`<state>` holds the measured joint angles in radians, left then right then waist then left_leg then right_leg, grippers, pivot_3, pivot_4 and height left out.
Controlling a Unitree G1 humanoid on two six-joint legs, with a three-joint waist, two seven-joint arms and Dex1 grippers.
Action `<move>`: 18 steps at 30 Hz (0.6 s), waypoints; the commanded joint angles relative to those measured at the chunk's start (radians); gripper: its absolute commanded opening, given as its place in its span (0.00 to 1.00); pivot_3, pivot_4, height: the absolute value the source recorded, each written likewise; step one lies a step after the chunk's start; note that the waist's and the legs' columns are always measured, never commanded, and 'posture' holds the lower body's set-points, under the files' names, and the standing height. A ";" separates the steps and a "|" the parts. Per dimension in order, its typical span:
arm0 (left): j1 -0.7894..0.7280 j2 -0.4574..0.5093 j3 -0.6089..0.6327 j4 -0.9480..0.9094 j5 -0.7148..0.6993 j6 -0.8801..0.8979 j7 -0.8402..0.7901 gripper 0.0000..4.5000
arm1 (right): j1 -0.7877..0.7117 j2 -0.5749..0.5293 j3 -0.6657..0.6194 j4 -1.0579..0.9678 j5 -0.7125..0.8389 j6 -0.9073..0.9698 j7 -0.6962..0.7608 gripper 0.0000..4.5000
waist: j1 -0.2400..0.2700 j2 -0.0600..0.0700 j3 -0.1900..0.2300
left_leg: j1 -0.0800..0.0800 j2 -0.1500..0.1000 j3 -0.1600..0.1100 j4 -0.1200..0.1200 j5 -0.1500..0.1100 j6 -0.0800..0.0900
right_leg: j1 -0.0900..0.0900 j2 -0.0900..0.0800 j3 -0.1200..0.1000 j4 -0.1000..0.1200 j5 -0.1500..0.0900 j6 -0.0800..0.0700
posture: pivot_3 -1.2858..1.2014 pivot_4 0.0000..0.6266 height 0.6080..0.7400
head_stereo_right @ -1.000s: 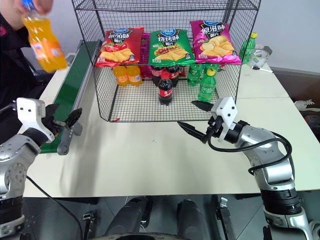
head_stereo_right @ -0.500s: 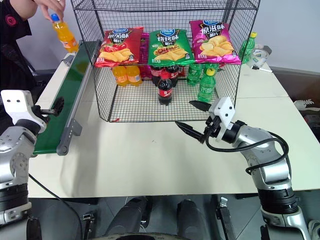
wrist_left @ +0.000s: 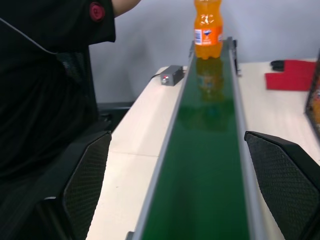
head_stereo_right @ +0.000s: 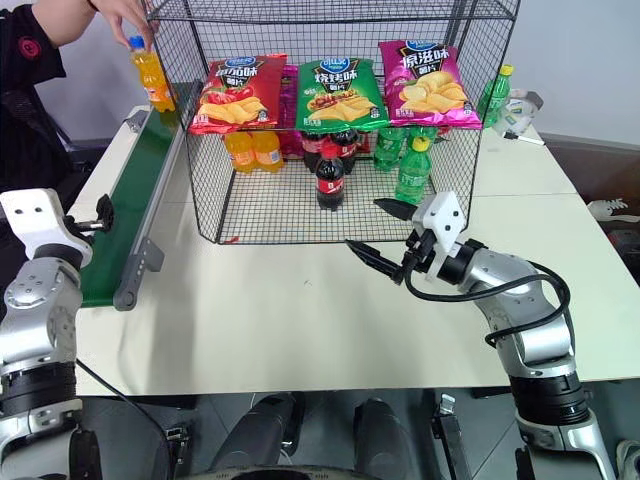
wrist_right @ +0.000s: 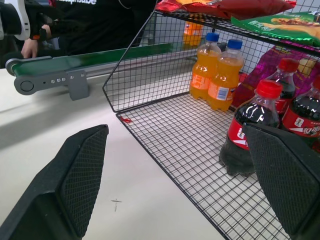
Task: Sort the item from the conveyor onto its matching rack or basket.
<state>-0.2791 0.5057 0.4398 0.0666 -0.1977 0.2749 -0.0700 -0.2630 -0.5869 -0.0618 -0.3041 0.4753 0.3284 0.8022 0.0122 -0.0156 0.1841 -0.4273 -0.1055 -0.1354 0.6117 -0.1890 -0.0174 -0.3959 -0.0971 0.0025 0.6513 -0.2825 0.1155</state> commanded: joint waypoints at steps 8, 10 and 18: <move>0.045 -0.008 0.056 -0.008 -0.047 -0.123 -0.065 0.99 | -0.010 0.017 0.010 -0.031 0.009 -0.013 0.012 1.00 | 0.000 0.000 0.000 | 0.000 0.000 0.000 0.000 0.000 0.000 | 0.000 0.000 0.000 0.000 0.000 0.000 | 0.52 0.24 1.00; 0.047 -0.006 0.052 -0.005 -0.054 -0.127 -0.077 0.99 | -0.003 0.018 0.012 -0.034 0.012 -0.012 0.016 1.00 | 0.001 0.000 0.000 | 0.000 0.000 0.000 0.000 0.000 0.000 | 0.000 0.000 0.000 0.000 0.000 0.000 | 0.52 0.24 1.00; 0.046 0.005 0.047 0.016 -0.052 -0.153 -0.101 0.99 | 0.042 0.027 0.015 -0.074 0.028 -0.006 0.017 1.00 | 0.000 0.000 0.000 | 0.000 0.000 0.000 0.000 0.000 0.000 | 0.000 0.000 0.000 0.000 0.000 0.000 | 0.52 0.24 1.00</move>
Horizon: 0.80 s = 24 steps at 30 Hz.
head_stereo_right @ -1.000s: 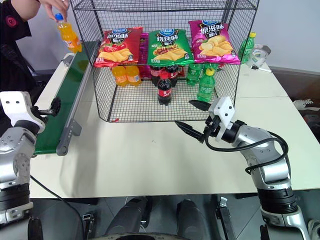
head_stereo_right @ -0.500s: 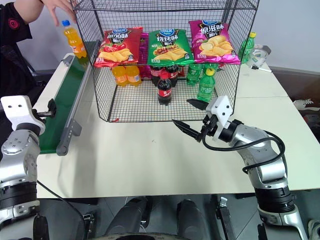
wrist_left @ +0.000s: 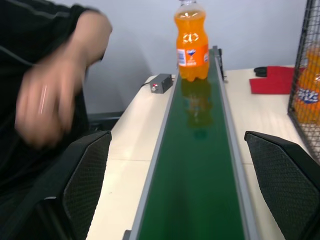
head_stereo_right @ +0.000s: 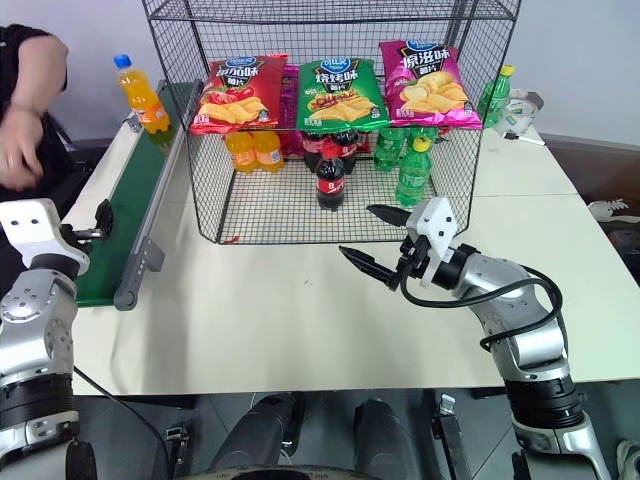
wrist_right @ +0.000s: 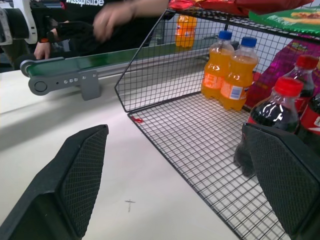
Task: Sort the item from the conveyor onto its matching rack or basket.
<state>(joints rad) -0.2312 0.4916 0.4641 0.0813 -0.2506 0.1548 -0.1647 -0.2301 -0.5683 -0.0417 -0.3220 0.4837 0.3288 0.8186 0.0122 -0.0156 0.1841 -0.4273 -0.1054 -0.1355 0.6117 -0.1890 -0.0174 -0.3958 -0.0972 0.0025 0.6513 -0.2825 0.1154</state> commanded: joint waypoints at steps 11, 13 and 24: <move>-0.008 0.026 0.023 0.049 -0.007 -0.049 -0.027 0.99 | 0.010 0.017 0.002 -0.045 0.012 -0.016 0.001 1.00 | 0.000 0.000 0.000 | 0.000 0.000 0.000 0.000 0.000 0.000 | 0.000 0.000 0.000 0.000 0.000 0.000 | 0.52 0.24 1.00; -0.006 0.026 0.024 0.049 -0.013 -0.051 -0.033 0.99 | 0.012 0.017 0.003 -0.041 0.010 -0.020 0.005 1.00 | 0.000 0.000 0.000 | 0.000 0.000 0.000 0.000 0.000 0.000 | 0.000 0.000 0.000 0.000 0.000 0.000 | 0.52 0.24 1.00; 0.001 0.016 0.030 0.034 -0.067 -0.031 -0.078 0.99 | 0.026 0.016 0.001 -0.036 0.006 -0.038 0.014 1.00 | 0.000 0.000 0.000 | 0.000 0.000 0.000 0.000 0.000 0.000 | 0.000 0.000 0.000 0.000 0.000 0.000 | 0.52 0.24 1.00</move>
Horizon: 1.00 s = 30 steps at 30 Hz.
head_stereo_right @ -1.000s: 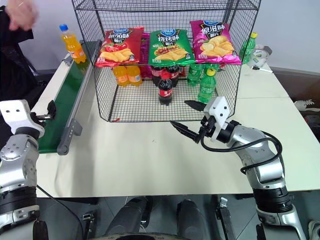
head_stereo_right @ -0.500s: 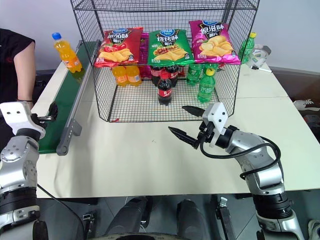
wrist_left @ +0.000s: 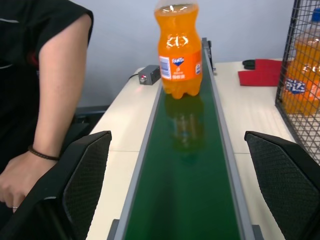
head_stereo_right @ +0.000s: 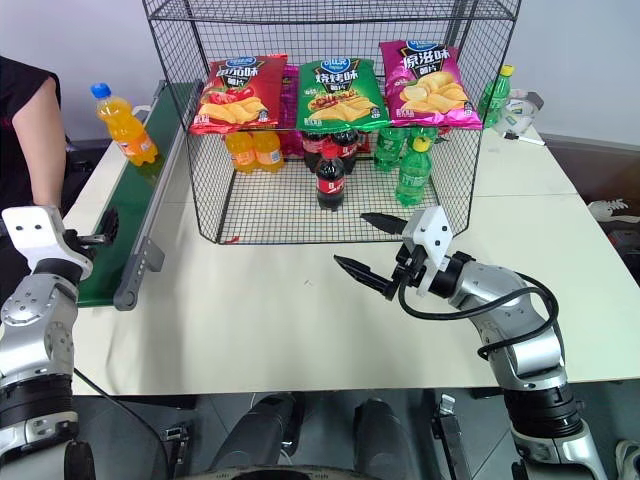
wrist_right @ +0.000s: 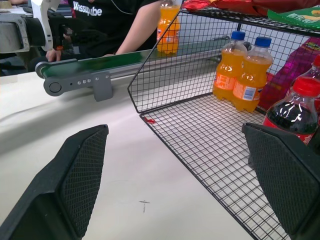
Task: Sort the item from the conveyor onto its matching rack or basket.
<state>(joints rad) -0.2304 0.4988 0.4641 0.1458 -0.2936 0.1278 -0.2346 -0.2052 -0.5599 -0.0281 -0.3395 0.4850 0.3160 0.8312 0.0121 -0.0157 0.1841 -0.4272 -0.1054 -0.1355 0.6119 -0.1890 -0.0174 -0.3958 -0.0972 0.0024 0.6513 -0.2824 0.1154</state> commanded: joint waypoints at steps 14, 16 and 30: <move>-0.003 0.010 0.040 -0.031 -0.065 0.002 0.002 0.99 | -0.025 0.006 -0.005 -0.034 0.008 0.000 -0.014 1.00 | 0.000 0.000 0.000 | 0.000 0.000 0.000 0.000 0.000 0.000 | 0.000 0.000 0.000 0.000 0.000 0.000 | 0.52 0.24 1.00; -0.003 0.009 0.040 -0.031 -0.068 0.001 0.004 0.99 | -0.032 0.005 -0.003 -0.036 0.009 0.005 -0.018 1.00 | 0.000 0.000 0.000 | 0.000 0.000 0.000 0.000 0.000 0.000 | 0.000 0.000 0.000 0.000 0.000 0.000 | 0.52 0.24 1.00; -0.002 0.005 0.048 -0.035 -0.068 -0.008 0.028 0.99 | -0.044 0.003 -0.004 -0.014 0.008 -0.006 -0.011 1.00 | 0.000 0.000 0.000 | 0.000 0.000 0.000 0.000 0.000 0.000 | 0.000 0.000 0.000 0.000 0.000 0.000 | 0.52 0.24 1.00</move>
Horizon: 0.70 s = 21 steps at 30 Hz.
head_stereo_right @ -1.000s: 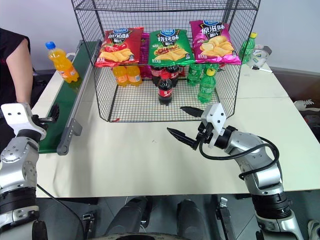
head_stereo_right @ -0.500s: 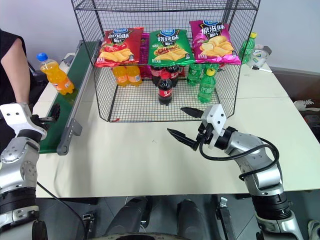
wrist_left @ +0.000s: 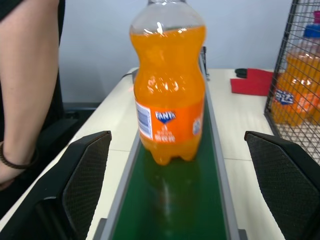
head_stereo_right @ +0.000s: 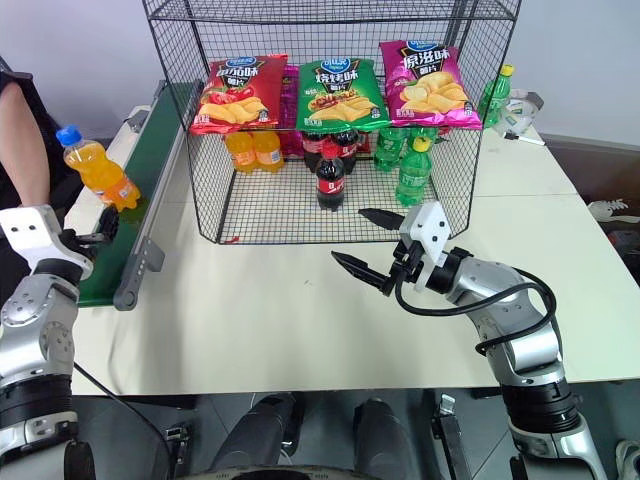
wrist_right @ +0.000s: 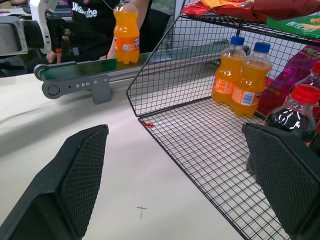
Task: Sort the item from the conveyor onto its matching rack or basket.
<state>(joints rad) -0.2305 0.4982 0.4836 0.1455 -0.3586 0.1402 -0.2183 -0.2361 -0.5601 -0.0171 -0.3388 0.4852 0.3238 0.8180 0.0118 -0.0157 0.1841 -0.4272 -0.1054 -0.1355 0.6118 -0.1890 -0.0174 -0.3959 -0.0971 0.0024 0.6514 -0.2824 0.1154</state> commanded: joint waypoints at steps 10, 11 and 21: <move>-0.002 0.006 0.031 -0.040 -0.012 -0.023 0.006 0.99 | -0.020 0.005 -0.007 -0.038 0.011 0.006 -0.015 1.00 | 0.000 0.000 0.000 | 0.000 0.000 0.000 0.000 0.000 0.000 | 0.000 0.000 0.000 0.000 0.000 0.000 | 0.52 0.24 1.00; -0.001 0.006 0.032 -0.041 -0.013 -0.022 0.006 0.99 | -0.020 0.004 -0.007 -0.040 0.012 0.008 -0.016 1.00 | 0.000 0.000 0.000 | 0.000 0.000 0.000 0.000 0.000 0.000 | 0.000 0.000 0.000 0.000 0.000 0.000 | 0.52 0.24 1.00; 0.007 0.012 0.033 -0.063 -0.014 -0.019 0.011 0.79 | -0.019 0.004 -0.009 -0.046 0.014 0.019 -0.019 1.00 | 0.001 0.000 0.000 | 0.000 0.000 0.000 0.000 0.000 0.000 | 0.000 0.000 0.000 0.000 0.000 0.000 | 0.52 0.24 1.00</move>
<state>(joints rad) -0.2278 0.4966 0.4978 0.1300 -0.3751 0.1377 -0.2085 -0.2392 -0.5600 -0.0151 -0.3407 0.4856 0.3493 0.7992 0.0127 -0.0157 0.1840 -0.4272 -0.1054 -0.1355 0.6121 -0.1890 -0.0174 -0.3959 -0.0972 0.0024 0.6514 -0.2824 0.1154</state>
